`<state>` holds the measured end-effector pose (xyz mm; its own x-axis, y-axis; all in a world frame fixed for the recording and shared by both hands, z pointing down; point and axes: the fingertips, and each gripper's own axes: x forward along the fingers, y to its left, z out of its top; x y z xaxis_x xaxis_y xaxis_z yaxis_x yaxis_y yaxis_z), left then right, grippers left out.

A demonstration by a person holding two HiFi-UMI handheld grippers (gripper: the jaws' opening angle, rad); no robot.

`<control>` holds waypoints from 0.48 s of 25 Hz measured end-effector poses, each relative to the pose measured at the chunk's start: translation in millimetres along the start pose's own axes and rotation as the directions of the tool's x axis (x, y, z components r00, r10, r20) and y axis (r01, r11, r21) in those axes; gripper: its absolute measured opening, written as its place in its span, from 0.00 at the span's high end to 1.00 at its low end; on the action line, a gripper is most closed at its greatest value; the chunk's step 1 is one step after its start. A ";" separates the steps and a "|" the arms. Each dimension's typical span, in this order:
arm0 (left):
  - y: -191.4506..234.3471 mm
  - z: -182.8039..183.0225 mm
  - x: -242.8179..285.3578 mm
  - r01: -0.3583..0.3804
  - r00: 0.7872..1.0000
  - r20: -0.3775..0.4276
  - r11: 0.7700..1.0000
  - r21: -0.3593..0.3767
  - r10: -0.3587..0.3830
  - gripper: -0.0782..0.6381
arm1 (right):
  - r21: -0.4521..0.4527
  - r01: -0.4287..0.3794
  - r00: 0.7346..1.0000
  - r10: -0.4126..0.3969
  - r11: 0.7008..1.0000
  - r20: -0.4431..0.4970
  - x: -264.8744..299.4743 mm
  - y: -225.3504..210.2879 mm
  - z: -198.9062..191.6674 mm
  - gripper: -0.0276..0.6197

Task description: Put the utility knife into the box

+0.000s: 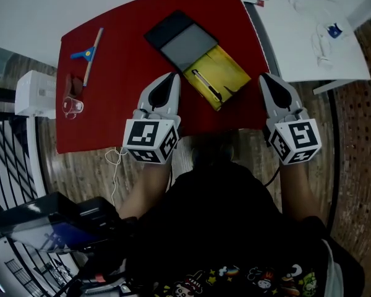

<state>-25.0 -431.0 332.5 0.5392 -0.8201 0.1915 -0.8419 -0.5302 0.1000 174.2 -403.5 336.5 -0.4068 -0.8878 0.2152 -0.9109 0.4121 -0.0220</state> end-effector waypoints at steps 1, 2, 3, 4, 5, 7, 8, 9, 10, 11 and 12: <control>-0.4 -2.1 -0.9 -0.003 1.000 -0.004 1.000 -0.004 0.003 0.89 | 0.000 0.002 1.000 -0.002 1.000 0.002 0.1 -0.3 0.8 0.92; -1.0 -3.4 -1.5 -0.006 1.000 -0.006 1.000 -0.006 0.005 0.89 | -0.001 0.002 1.000 -0.002 1.000 0.003 0.5 -0.4 1.5 0.92; -1.5 -3.8 -2.0 -0.008 1.000 -0.006 1.000 -0.007 0.008 0.89 | -0.003 -0.002 1.000 0.002 1.000 0.003 1.3 -0.1 2.3 0.92; -1.8 -3.5 -2.4 -0.009 1.000 -0.005 1.000 -0.007 0.009 0.89 | -0.007 -0.005 1.000 0.005 1.000 0.003 2.4 0.6 3.3 0.92; -1.7 -2.8 -2.5 -0.010 1.000 -0.003 1.000 -0.007 0.010 0.89 | -0.011 -0.009 1.000 0.009 1.000 0.004 4.0 1.7 4.3 0.92; -1.5 -1.2 -1.8 -0.010 1.000 0.005 1.000 -0.012 0.010 0.89 | -0.015 -0.016 1.000 0.016 1.000 0.004 7.4 3.4 5.2 0.92; -1.6 -0.8 -1.1 -0.009 1.000 0.009 1.000 -0.017 0.010 0.89 | -0.014 -0.019 1.000 0.020 1.000 0.003 9.1 3.9 5.0 0.92; -1.9 -0.7 -0.5 -0.009 1.000 0.012 1.000 -0.022 0.009 0.89 | -0.012 -0.023 1.000 0.023 1.000 0.001 10.5 4.5 4.6 0.92; -2.1 -0.7 0.0 -0.008 1.000 0.016 1.000 -0.026 0.009 0.89 | -0.012 -0.027 1.000 0.027 1.000 -0.001 11.8 5.5 4.1 0.92; -2.3 -0.7 0.3 -0.007 1.000 0.018 1.000 -0.030 0.008 0.89 | -0.015 -0.032 0.999 0.032 0.999 -0.004 13.0 6.8 3.6 0.92; -2.5 -0.8 0.4 -0.005 1.000 0.021 0.999 -0.035 0.006 0.89 | -0.018 -0.036 0.999 0.036 0.999 -0.006 14.0 8.2 3.1 0.92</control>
<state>-22.6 -429.8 333.0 0.5345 -0.8276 0.1714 -0.8449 -0.5181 0.1329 160.9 -413.2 336.3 -0.4390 -0.8710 0.2204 -0.8942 0.4476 -0.0122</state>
